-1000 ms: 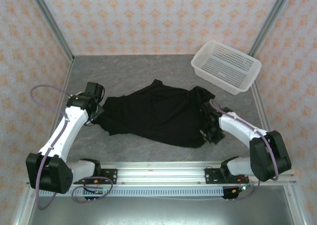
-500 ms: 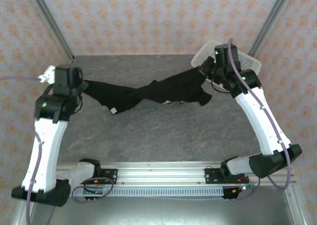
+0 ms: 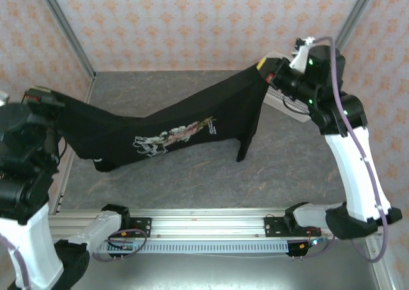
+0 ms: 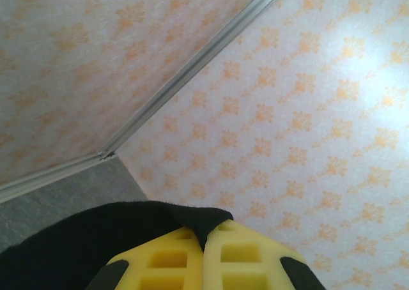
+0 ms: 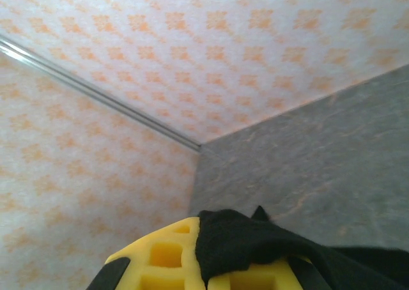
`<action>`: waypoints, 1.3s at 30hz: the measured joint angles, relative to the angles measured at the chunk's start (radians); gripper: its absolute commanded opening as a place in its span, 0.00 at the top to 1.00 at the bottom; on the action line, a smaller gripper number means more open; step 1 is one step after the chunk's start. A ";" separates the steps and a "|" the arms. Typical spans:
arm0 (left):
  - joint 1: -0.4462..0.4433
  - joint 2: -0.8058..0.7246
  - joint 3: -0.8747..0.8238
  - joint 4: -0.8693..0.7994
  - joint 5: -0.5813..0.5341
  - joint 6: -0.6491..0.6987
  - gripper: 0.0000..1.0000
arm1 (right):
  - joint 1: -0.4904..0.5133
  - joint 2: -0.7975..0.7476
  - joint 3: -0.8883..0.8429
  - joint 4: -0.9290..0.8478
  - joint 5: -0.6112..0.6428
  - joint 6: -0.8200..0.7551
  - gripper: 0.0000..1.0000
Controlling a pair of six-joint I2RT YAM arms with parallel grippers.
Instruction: Fold and stack the t-shirts
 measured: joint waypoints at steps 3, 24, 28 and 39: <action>0.035 0.155 0.063 0.016 0.019 0.022 1.00 | 0.000 0.147 0.055 0.072 -0.062 0.028 1.00; 0.268 0.730 0.723 0.180 0.365 0.138 1.00 | -0.233 0.997 0.980 0.367 -0.196 0.309 1.00; 0.267 0.531 0.551 0.226 0.369 0.143 1.00 | -0.253 0.973 0.980 0.336 -0.200 0.283 1.00; 0.217 -0.003 -0.615 0.226 0.321 0.006 1.00 | -0.154 0.709 0.416 -0.029 -0.128 0.026 1.00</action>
